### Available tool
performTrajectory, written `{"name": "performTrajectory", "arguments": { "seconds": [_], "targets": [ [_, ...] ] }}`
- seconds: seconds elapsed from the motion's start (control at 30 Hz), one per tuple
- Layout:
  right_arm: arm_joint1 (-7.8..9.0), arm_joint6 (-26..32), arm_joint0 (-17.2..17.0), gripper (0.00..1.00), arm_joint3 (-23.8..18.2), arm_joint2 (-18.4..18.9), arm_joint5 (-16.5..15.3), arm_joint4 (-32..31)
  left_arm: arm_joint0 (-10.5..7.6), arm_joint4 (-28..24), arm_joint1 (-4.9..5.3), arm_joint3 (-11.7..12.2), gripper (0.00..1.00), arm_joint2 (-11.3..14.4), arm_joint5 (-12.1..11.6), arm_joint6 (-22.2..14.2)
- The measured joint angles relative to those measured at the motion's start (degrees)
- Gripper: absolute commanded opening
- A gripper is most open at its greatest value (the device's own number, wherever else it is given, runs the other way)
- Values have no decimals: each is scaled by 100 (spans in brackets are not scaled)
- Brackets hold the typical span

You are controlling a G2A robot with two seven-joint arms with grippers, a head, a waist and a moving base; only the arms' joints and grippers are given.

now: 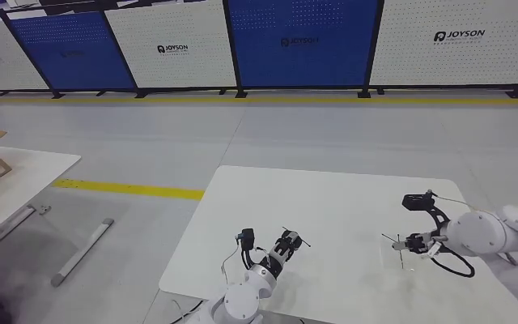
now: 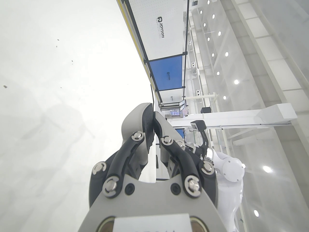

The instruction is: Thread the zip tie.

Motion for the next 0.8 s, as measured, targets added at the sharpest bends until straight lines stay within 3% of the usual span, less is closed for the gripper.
{"name": "performTrajectory", "arguments": {
  "seconds": [0.2, 0.33, 0.4, 0.8],
  "targets": [
    [-237, 242, 105, 40, 287, -164, 101, -41, 0, 0, 0, 0, 0, 0, 0, 0],
    [-409, 310, 186, 41, 492, -294, 221, -166, 0, 0, 0, 0, 0, 0, 0, 0],
    [-508, 344, 222, 35, 633, -358, 263, -173, 0, 0, 0, 0, 0, 0, 0, 0],
    [-1035, 296, 351, 37, 1531, -599, 309, -126, 0, 0, 0, 0, 0, 0, 0, 0]
  ]
}}
